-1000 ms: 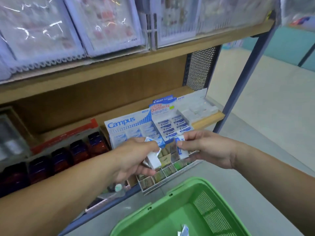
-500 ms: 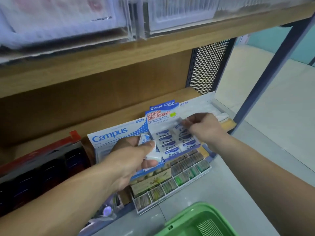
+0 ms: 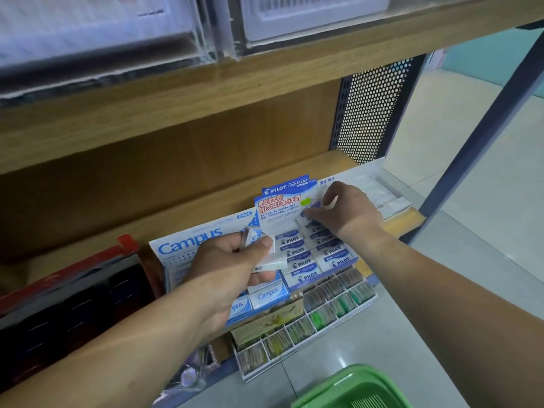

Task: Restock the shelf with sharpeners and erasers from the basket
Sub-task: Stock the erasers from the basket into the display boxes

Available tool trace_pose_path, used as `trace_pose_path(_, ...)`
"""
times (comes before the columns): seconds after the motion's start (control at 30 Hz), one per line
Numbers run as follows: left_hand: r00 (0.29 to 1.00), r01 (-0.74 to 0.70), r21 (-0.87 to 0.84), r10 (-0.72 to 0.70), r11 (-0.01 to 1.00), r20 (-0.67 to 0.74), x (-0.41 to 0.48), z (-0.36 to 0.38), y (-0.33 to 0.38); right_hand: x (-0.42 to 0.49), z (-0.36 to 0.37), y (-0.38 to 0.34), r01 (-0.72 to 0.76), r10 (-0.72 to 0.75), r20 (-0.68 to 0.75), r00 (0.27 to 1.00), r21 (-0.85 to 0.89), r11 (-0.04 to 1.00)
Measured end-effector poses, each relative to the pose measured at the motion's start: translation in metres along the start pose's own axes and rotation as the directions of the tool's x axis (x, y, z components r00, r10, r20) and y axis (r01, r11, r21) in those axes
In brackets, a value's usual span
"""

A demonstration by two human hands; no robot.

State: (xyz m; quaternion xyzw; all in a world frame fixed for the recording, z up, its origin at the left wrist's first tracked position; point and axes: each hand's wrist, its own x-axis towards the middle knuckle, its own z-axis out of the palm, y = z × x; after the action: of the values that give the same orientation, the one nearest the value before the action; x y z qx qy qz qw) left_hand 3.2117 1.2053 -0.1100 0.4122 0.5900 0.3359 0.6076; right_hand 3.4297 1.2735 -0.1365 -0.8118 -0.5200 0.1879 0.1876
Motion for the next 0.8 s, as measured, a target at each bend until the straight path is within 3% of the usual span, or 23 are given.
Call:
trace_pose_path(0.1,1.0,-0.022,-0.014,0.022,1.0,0.001,-0.001,0.0,0.001,-0.003,0.003,0.001,0.016,-0.015,0.026,1.0,-0.029,0.999)
trace_pose_path(0.33,1.0,-0.022,-0.045,0.022,0.999,-0.012,0.003,-0.005,-0.001,-0.019,0.007,-0.002,0.106,-0.118,-0.078,0.99,-0.148,0.983)
trace_pose_path(0.43,0.998,-0.059,-0.054,0.057,0.997,-0.041,0.003,-0.007,-0.001,-0.042,-0.001,-0.017,0.2,-0.208,0.02,0.978,0.199,0.959)
trace_pose_path(0.53,0.994,-0.097,-0.045,0.094,0.994,-0.06,0.001,-0.008,0.004,-0.078,-0.017,-0.037,-0.006,-0.2,0.433,0.879,0.43,0.903)
trace_pose_path(0.57,0.992,-0.109,-0.021,0.108,0.994,-0.066,0.0,-0.009,0.005,-0.086,-0.019,-0.038,-0.06,-0.215,0.503,0.837,0.474,0.878)
trace_pose_path(0.63,0.987,-0.139,0.073,0.144,0.988,-0.07,-0.005,-0.01,0.007,-0.094,-0.016,-0.037,-0.134,-0.247,0.531,0.811,0.579,0.805)
trace_pose_path(0.73,0.978,-0.178,0.205,0.197,0.962,-0.073,-0.013,-0.019,0.012,-0.096,-0.012,-0.036,-0.268,-0.219,0.519,0.826,0.704,0.657)
trace_pose_path(0.8,0.97,-0.182,0.291,0.221,0.939,-0.104,-0.019,-0.031,0.016,-0.098,-0.009,-0.036,-0.278,-0.21,0.485,0.849,0.748,0.603)
